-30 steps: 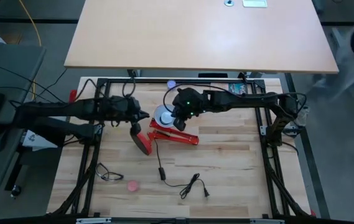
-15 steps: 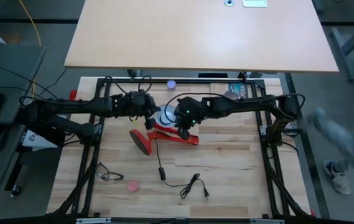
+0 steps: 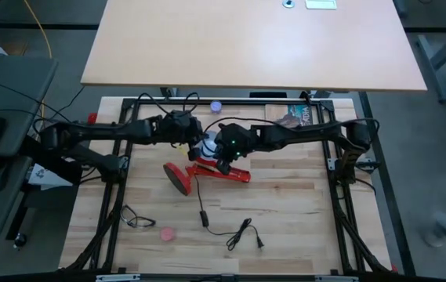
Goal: Screw lightbulb
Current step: Remove the lightbulb from the desk lamp
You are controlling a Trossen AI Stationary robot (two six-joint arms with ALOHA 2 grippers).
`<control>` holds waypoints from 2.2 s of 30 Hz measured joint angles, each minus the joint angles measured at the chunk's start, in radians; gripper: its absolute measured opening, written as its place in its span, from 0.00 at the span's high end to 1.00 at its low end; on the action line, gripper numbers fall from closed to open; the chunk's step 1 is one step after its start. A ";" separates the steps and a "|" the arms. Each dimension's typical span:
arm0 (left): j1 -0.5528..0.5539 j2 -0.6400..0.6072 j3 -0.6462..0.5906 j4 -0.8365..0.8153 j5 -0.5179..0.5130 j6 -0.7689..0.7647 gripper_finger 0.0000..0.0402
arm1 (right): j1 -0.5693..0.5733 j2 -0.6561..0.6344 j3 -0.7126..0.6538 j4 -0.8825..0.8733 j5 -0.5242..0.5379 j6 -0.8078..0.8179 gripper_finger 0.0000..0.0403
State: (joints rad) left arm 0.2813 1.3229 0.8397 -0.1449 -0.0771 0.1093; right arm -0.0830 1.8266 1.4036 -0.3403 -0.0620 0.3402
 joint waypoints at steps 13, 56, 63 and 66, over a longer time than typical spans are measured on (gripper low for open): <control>-0.003 0.053 0.000 0.023 -0.014 0.000 1.00 | 0.000 0.042 0.001 0.022 0.059 0.020 1.00; -0.134 -0.163 0.000 -0.108 -0.063 -0.224 1.00 | -0.211 0.044 0.001 0.141 0.092 -0.040 1.00; -0.034 -0.211 0.000 -0.094 -0.153 -0.174 1.00 | -0.220 -0.017 0.002 0.063 0.020 -0.097 1.00; 0.045 -0.158 0.000 -0.106 -0.014 -0.202 1.00 | -0.195 -0.024 0.003 0.036 -0.071 -0.097 1.00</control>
State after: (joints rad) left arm 0.3265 1.1653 0.8398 -0.2514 -0.0909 -0.0924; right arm -0.2783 1.8027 1.4063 -0.3039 -0.1332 0.2437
